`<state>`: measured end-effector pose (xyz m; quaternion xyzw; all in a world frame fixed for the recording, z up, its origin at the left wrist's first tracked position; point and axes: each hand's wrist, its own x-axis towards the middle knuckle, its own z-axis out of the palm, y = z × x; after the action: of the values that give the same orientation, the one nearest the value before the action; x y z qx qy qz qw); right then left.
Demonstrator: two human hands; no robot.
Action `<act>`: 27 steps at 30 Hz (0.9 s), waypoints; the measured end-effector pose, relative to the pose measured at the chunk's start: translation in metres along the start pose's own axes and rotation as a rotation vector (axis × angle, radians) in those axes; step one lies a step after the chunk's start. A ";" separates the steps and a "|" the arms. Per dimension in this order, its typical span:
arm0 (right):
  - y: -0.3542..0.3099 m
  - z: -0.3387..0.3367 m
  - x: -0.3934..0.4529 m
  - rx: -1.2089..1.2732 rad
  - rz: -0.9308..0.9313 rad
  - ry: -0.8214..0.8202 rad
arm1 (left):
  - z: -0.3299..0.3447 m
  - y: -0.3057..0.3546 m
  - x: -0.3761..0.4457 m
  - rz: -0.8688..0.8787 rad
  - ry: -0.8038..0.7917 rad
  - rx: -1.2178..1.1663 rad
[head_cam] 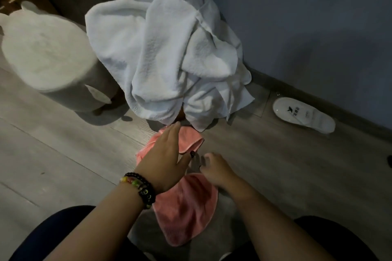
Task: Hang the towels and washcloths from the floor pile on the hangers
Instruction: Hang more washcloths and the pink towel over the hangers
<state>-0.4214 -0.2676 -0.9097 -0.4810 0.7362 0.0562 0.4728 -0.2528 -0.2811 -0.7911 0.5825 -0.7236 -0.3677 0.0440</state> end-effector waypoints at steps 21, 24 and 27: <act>0.047 0.096 0.057 -0.177 0.000 0.055 | 0.017 -0.021 0.002 -0.060 -0.109 0.037; 0.029 0.072 0.031 -0.005 -0.049 0.111 | 0.013 -0.023 0.006 -0.081 -0.067 -0.043; 0.001 0.037 -0.015 0.069 -0.183 0.121 | 0.005 -0.023 -0.008 -0.213 -0.027 -0.196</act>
<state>-0.3977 -0.2374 -0.9190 -0.5322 0.7178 -0.0415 0.4471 -0.2340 -0.2729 -0.8047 0.6438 -0.6188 -0.4471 0.0517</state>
